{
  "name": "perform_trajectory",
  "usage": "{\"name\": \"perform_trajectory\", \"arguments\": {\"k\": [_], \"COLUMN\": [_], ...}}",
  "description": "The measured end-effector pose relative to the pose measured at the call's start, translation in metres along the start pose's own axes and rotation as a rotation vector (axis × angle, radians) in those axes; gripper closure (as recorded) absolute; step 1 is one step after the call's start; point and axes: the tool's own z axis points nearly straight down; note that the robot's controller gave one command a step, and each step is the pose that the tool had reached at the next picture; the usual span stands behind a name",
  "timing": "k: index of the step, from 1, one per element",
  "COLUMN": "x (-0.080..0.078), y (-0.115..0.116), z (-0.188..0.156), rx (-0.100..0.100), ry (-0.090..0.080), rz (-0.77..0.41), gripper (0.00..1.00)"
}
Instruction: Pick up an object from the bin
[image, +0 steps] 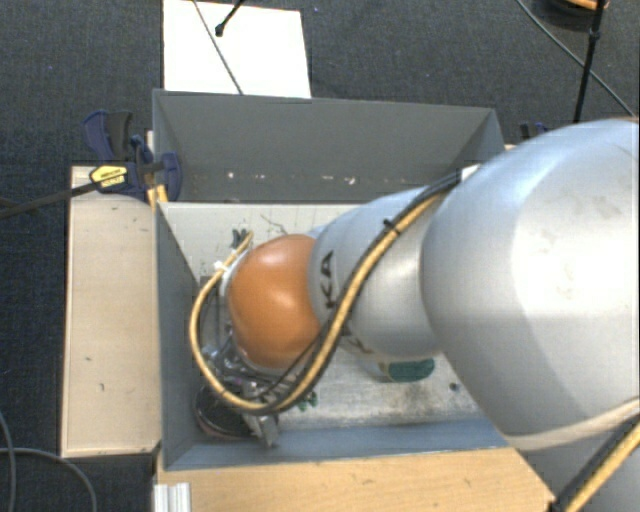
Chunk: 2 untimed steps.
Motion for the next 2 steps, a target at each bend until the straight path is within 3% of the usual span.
{"name": "perform_trajectory", "arguments": {"k": [1, 2], "x": [-0.001, -0.022], "y": [0.002, -0.015], "z": [0.000, -0.167], "rx": [-0.004, -0.007], "ry": [-0.003, -0.006], "rz": [0.005, 0.111], "gripper": [1.00, 1.00]}}
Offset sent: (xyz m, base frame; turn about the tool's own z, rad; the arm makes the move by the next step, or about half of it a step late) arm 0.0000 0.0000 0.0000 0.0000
